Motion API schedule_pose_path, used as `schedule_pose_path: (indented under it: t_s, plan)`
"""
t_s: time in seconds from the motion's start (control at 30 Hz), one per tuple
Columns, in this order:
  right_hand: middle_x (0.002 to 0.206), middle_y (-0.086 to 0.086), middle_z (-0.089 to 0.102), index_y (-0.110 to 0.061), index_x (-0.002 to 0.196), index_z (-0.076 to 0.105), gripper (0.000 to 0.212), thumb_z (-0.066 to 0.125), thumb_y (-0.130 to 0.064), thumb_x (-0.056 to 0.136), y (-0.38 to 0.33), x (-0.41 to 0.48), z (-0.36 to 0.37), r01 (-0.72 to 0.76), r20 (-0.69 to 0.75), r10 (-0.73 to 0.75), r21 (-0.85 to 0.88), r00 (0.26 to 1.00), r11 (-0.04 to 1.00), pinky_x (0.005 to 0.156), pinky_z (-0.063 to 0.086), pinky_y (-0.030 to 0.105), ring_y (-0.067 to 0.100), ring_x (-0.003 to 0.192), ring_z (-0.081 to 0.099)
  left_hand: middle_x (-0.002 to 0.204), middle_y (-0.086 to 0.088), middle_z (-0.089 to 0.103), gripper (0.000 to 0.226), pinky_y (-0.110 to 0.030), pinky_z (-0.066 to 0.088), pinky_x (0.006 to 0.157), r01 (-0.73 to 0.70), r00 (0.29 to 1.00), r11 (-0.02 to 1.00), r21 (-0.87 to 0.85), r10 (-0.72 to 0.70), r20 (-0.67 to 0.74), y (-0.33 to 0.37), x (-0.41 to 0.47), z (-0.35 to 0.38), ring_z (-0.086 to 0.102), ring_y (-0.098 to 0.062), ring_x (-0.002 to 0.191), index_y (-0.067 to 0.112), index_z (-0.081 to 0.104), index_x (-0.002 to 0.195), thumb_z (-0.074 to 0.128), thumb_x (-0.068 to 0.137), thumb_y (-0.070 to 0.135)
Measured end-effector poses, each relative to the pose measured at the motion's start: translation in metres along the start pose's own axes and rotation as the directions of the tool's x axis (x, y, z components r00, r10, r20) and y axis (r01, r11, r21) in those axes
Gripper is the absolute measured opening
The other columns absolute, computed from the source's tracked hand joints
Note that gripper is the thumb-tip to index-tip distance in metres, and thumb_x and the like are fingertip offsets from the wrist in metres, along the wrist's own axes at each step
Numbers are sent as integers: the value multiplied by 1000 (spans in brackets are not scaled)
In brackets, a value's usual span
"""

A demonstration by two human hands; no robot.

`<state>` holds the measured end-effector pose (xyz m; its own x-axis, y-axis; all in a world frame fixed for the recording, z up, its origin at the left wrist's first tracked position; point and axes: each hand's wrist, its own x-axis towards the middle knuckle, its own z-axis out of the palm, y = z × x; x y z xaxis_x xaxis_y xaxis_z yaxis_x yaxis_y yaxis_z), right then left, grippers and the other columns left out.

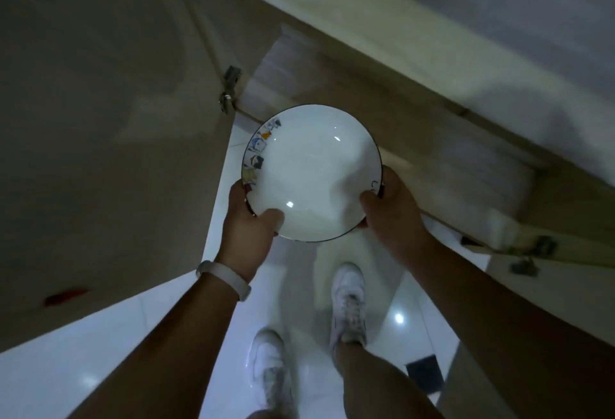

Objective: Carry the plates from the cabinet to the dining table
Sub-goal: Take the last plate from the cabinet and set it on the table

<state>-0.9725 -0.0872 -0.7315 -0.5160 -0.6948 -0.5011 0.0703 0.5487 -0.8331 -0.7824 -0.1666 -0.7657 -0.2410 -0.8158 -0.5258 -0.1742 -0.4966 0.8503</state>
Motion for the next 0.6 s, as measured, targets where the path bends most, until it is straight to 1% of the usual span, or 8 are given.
schedule_pose_path:
  t_s: [0.07,0.13,0.17,0.23,0.33,0.43,0.5,0.6]
  plan:
    - [97,3,67,-17,116,59,43,42,3,82,-23,-30,-7,-24,-20,23,-26,1000,999,56,58,29,14,85,66,109,0,65,55,-23,53,60,-15,1000,1000,-18,15,-6,20,-33,-5,65,-16,93,17,48,128,57,83,-14]
    - [91,2,65,-18,111,59,38,44,0,82,-47,-59,-14,-41,-47,38,-62,998,997,54,56,25,16,81,65,112,2,67,57,-30,56,66,-22,1000,1000,-12,22,-4,44,-63,-12,66,-18,98,21,50,129,57,83,-11]
    - [89,2,65,-20,109,60,36,44,-1,82,-59,-74,-17,-48,-58,44,-78,997,996,55,57,27,18,81,65,112,3,68,58,-34,58,69,-24,1000,1000,-2,24,5,57,-78,-16,66,-19,100,23,51,129,58,82,-9]
    - [87,1,65,-25,104,60,36,44,-2,81,-85,-105,-24,-47,-67,40,-99,997,994,59,61,38,22,82,65,114,5,68,59,-44,60,73,-40,999,999,9,39,37,85,-108,-25,66,-18,102,25,50,130,58,81,-5]
    - [85,2,65,-28,97,59,32,46,-3,81,-124,-153,-30,-45,-93,35,-109,995,993,67,60,49,26,82,65,115,5,68,60,-48,60,73,-48,996,999,-9,49,72,131,-152,-37,66,-19,103,24,50,130,57,76,0]
    - [86,4,65,-26,99,60,29,47,-9,79,-164,-204,-35,-71,-144,58,-83,988,994,67,59,54,28,82,66,115,3,67,59,-45,59,69,-73,990,997,-19,74,116,178,-199,-47,65,-24,105,24,50,129,55,74,2]
    - [87,2,66,-28,98,60,29,48,-10,78,-192,-237,-39,-56,-169,46,-52,985,997,69,59,52,25,81,65,114,5,67,57,-36,58,67,-109,985,994,-21,111,132,211,-230,-51,65,-21,104,26,51,127,54,76,0]
    - [88,-8,65,-35,92,56,34,49,-3,83,-234,-287,-47,-13,-225,12,-3,974,1000,71,58,35,7,77,61,116,5,67,58,-25,56,70,-146,973,988,-49,153,170,255,-273,-57,65,-13,103,27,52,126,50,84,-13]
